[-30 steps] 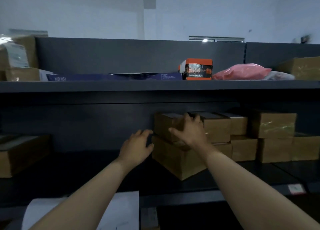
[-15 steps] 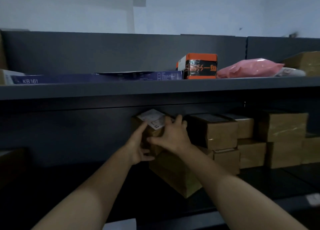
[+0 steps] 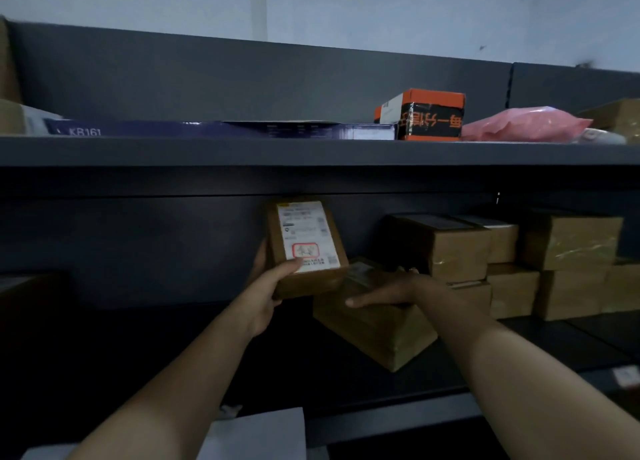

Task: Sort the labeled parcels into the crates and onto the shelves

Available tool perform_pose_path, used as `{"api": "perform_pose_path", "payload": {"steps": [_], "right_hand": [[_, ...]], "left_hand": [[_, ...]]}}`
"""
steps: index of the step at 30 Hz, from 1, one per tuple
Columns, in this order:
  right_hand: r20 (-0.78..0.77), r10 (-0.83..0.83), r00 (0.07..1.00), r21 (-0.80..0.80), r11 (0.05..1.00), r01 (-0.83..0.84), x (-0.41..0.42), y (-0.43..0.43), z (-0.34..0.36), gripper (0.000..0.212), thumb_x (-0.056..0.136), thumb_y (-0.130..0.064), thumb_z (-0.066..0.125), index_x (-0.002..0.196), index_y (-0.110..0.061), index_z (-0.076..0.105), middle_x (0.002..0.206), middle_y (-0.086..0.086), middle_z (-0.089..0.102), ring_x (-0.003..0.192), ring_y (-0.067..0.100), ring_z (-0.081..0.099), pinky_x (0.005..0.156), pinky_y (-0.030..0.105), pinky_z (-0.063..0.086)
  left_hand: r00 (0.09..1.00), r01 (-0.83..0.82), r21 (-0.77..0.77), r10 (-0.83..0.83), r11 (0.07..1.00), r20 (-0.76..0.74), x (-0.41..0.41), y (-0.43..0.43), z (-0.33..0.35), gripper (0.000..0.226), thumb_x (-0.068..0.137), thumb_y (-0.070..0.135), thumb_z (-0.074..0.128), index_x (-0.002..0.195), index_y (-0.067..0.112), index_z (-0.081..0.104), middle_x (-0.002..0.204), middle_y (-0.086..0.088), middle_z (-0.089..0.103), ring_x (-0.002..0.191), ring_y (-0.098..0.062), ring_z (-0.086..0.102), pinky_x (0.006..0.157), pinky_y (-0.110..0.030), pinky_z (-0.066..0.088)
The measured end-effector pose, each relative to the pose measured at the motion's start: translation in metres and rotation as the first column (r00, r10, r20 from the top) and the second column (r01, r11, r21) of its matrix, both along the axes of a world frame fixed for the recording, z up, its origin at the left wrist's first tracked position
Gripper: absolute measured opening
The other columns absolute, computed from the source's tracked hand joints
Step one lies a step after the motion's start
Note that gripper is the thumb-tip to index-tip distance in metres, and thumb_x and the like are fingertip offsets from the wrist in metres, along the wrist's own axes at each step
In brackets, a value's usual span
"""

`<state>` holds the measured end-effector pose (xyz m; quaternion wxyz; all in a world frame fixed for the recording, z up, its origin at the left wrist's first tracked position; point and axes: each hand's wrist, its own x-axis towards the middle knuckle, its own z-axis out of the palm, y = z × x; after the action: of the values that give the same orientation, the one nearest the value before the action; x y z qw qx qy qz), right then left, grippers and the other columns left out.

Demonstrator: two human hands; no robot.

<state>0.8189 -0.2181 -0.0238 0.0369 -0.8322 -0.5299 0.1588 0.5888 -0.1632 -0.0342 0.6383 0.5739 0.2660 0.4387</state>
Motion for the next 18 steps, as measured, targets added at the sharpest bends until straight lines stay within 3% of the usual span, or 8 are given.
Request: {"api": "perform_pose_path", "payload": {"steps": [3, 5, 7, 9, 11, 15, 18], "right_hand": [[-0.136, -0.030, 0.990, 0.010, 0.999, 0.032, -0.005, -0.009, 0.009, 0.127, 0.051, -0.087, 0.064, 0.153, -0.039, 0.004, 0.162, 0.002, -0.006, 0.148, 0.030, 0.001, 0.119, 0.049, 0.011], [-0.139, -0.061, 0.988, 0.018, 0.998, 0.064, -0.004, -0.014, 0.014, 0.121, 0.061, -0.076, 0.068, 0.153, -0.035, 0.002, 0.161, 0.005, -0.012, 0.148, 0.033, -0.001, 0.119, 0.048, 0.012], [-0.110, -0.082, 0.991, 0.037, 0.996, 0.087, -0.004, -0.012, 0.013, 0.124, 0.056, -0.079, 0.069, 0.152, -0.040, 0.002, 0.161, 0.004, -0.010, 0.147, 0.036, 0.000, 0.118, 0.051, 0.014], [-0.066, -0.088, 0.994, 0.076, 0.993, 0.092, -0.009, -0.008, 0.007, 0.126, 0.048, -0.089, 0.064, 0.150, -0.047, 0.004, 0.161, 0.003, -0.006, 0.146, 0.039, -0.001, 0.116, 0.054, 0.011], [-0.020, -0.032, 0.999, 0.129, 0.991, 0.034, -0.019, -0.009, -0.001, 0.112, 0.055, -0.087, 0.059, 0.148, -0.051, 0.008, 0.160, 0.001, -0.001, 0.144, 0.042, 0.003, 0.112, 0.059, 0.014], [0.056, -0.017, 0.998, 0.256, 0.967, 0.002, -0.047, -0.025, -0.003, 0.102, 0.060, -0.081, 0.060, 0.146, -0.052, 0.011, 0.156, 0.000, 0.004, 0.138, 0.044, 0.018, 0.104, 0.059, 0.026], [0.063, -0.070, 0.996, 0.329, 0.943, 0.046, -0.066, -0.053, 0.003, 0.100, 0.062, -0.081, 0.058, 0.146, -0.050, 0.013, 0.152, -0.001, 0.010, 0.133, 0.044, 0.023, 0.101, 0.057, 0.027]], "left_hand": [[1.000, -0.003, -0.001, 0.003, 1.000, -0.021, -0.006, 0.001, -0.007, 0.084, 0.074, 0.018, 0.073, 0.142, 0.042, 0.028, 0.122, 0.002, 0.062, 0.109, -0.019, 0.060, 0.099, -0.042, 0.044], [1.000, -0.017, -0.036, 0.016, 0.999, -0.025, -0.009, 0.002, -0.012, 0.086, 0.067, 0.024, 0.074, 0.140, 0.039, 0.032, 0.119, 0.000, 0.064, 0.108, -0.021, 0.060, 0.101, -0.046, 0.043], [0.999, -0.051, -0.098, 0.051, 0.994, -0.004, -0.011, 0.004, -0.018, 0.081, 0.068, 0.029, 0.074, 0.139, 0.036, 0.036, 0.116, -0.002, 0.065, 0.106, -0.023, 0.061, 0.100, -0.046, 0.044], [0.993, -0.098, -0.169, 0.107, 0.981, 0.047, -0.013, 0.005, -0.021, 0.064, 0.078, 0.030, 0.069, 0.136, 0.031, 0.042, 0.115, -0.005, 0.065, 0.103, -0.022, 0.061, 0.088, -0.039, 0.049], [0.982, -0.143, -0.230, 0.166, 0.963, 0.086, -0.020, 0.005, -0.023, 0.052, 0.083, 0.034, 0.063, 0.133, 0.027, 0.047, 0.115, -0.006, 0.065, 0.100, -0.021, 0.061, 0.074, -0.033, 0.047], [0.953, -0.200, -0.261, 0.250, 0.944, 0.174, -0.039, -0.002, -0.022, 0.047, 0.083, 0.038, 0.061, 0.127, 0.024, 0.053, 0.115, -0.004, 0.065, 0.099, -0.019, 0.061, 0.078, -0.033, 0.046], [0.934, -0.155, -0.275, 0.231, 0.949, 0.271, -0.051, -0.014, -0.010, 0.025, 0.087, 0.037, 0.058, 0.109, 0.026, 0.061, 0.100, 0.000, 0.067, 0.088, -0.015, 0.061, 0.072, -0.029, 0.046]]}}
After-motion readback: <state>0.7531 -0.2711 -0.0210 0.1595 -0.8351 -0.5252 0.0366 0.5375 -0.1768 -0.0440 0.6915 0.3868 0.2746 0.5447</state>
